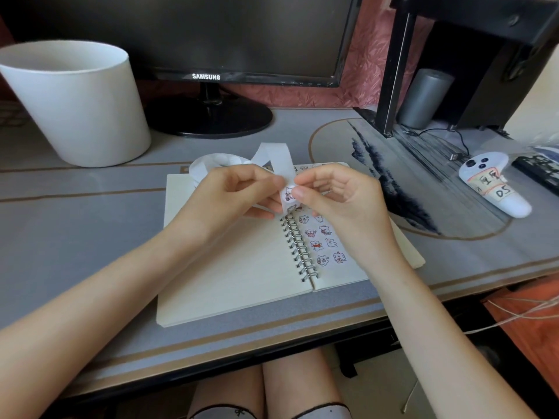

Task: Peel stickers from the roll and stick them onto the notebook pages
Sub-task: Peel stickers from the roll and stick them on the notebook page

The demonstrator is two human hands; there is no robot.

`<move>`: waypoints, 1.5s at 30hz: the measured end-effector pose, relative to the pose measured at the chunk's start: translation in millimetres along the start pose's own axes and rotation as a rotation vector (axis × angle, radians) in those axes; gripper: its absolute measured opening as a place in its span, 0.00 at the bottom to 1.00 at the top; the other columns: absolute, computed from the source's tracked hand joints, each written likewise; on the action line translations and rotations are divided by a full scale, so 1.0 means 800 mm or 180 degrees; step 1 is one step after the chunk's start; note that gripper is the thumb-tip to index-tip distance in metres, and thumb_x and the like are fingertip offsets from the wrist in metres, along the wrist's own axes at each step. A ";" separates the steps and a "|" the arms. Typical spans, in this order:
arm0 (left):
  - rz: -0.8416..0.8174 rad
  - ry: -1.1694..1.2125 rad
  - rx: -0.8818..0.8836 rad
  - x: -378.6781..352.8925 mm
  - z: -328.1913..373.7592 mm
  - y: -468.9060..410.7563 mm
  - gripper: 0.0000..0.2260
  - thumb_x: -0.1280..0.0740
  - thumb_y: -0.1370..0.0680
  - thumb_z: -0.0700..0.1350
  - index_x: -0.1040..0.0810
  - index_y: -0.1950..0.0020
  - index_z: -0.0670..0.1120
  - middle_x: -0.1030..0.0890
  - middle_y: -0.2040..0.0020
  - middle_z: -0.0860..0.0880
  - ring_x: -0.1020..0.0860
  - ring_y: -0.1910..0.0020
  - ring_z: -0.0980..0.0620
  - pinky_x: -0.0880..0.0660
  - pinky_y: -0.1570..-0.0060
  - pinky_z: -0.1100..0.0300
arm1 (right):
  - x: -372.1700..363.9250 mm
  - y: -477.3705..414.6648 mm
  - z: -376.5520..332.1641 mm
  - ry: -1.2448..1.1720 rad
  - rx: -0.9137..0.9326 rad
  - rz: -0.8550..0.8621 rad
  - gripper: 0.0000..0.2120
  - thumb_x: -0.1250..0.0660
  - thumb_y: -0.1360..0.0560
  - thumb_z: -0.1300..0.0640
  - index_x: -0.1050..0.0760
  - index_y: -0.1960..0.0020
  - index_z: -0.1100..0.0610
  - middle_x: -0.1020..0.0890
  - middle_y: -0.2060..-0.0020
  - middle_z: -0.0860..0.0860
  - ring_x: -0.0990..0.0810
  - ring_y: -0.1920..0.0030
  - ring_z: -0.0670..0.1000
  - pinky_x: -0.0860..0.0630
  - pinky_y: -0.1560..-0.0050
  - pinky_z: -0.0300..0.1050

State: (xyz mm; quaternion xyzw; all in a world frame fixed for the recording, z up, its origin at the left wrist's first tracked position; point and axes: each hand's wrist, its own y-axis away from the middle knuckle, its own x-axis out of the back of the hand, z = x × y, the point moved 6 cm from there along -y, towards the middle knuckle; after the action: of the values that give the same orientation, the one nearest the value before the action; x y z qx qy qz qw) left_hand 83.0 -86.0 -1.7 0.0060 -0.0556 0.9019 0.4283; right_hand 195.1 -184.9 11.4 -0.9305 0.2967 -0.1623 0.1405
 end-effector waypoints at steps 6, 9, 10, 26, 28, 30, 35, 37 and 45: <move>-0.0048 -0.0071 -0.0083 0.000 -0.001 0.001 0.05 0.34 0.23 0.39 0.20 0.56 0.40 0.17 0.65 0.47 0.18 0.64 0.55 0.22 0.60 0.66 | 0.000 0.000 -0.002 0.0084 0.0099 0.0012 0.09 0.27 0.30 0.67 0.20 0.58 0.53 0.18 0.66 0.43 0.20 0.64 0.40 0.25 0.59 0.34; -0.0044 -0.0064 -0.0098 -0.001 0.000 0.002 0.05 0.34 0.24 0.39 0.20 0.56 0.40 0.17 0.65 0.46 0.18 0.64 0.55 0.22 0.61 0.66 | 0.000 0.000 -0.003 0.0183 0.0141 0.0026 0.09 0.27 0.30 0.66 0.20 0.58 0.52 0.18 0.65 0.42 0.20 0.62 0.40 0.24 0.57 0.37; -0.0036 -0.0058 -0.0092 -0.001 0.001 0.002 0.05 0.34 0.24 0.39 0.20 0.56 0.40 0.17 0.65 0.46 0.18 0.64 0.55 0.22 0.62 0.66 | -0.001 0.000 -0.003 0.0215 0.0153 0.0024 0.09 0.27 0.30 0.66 0.20 0.59 0.51 0.18 0.65 0.42 0.20 0.62 0.41 0.23 0.56 0.39; 0.0027 -0.0018 -0.0009 -0.002 0.001 0.001 0.05 0.34 0.24 0.38 0.20 0.59 0.42 0.18 0.68 0.50 0.18 0.66 0.55 0.22 0.62 0.66 | -0.002 0.002 -0.001 0.0363 0.0182 0.0059 0.06 0.28 0.30 0.65 0.19 0.57 0.55 0.17 0.63 0.45 0.19 0.59 0.47 0.20 0.53 0.48; 0.0034 -0.0021 0.0016 -0.002 0.001 0.001 0.06 0.34 0.23 0.39 0.21 0.59 0.40 0.18 0.69 0.50 0.18 0.66 0.55 0.22 0.63 0.66 | -0.004 0.003 -0.002 0.0372 0.0192 0.0062 0.07 0.28 0.30 0.66 0.20 0.58 0.54 0.18 0.63 0.45 0.19 0.59 0.48 0.21 0.54 0.49; 0.0065 -0.0033 0.0010 -0.001 0.002 0.001 0.06 0.34 0.23 0.39 0.21 0.60 0.40 0.18 0.69 0.50 0.18 0.66 0.55 0.22 0.63 0.66 | -0.006 0.004 -0.004 0.0413 0.0207 0.0034 0.06 0.28 0.29 0.65 0.20 0.58 0.55 0.18 0.63 0.46 0.20 0.59 0.48 0.22 0.55 0.48; 0.0145 -0.0092 0.0028 0.002 0.000 0.002 0.07 0.34 0.23 0.39 0.21 0.61 0.40 0.18 0.69 0.50 0.18 0.66 0.54 0.21 0.62 0.65 | -0.009 0.008 -0.006 0.0772 0.0287 0.0003 0.04 0.29 0.28 0.63 0.21 0.58 0.55 0.20 0.59 0.47 0.23 0.59 0.47 0.26 0.58 0.43; 0.0159 -0.0104 0.0042 0.002 0.000 0.002 0.08 0.34 0.23 0.38 0.21 0.62 0.40 0.18 0.70 0.50 0.18 0.67 0.54 0.21 0.61 0.65 | -0.009 0.010 -0.007 0.0944 0.0381 0.0004 0.03 0.29 0.28 0.62 0.21 0.58 0.56 0.22 0.58 0.47 0.24 0.59 0.46 0.28 0.57 0.39; 0.0247 -0.0114 0.0043 0.005 0.000 0.002 0.08 0.35 0.23 0.38 0.21 0.59 0.36 0.18 0.69 0.48 0.18 0.67 0.54 0.21 0.62 0.65 | 0.003 0.020 -0.020 0.0572 0.0234 -0.0081 0.06 0.30 0.27 0.62 0.22 0.58 0.52 0.20 0.60 0.43 0.23 0.58 0.46 0.28 0.54 0.44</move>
State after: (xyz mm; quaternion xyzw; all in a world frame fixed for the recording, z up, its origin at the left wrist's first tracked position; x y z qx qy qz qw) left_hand 79.4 -83.7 -1.2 0.0229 -0.0573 0.9179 0.3919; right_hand 182.5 -201.2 20.4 -0.9101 0.2901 -0.2577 0.1453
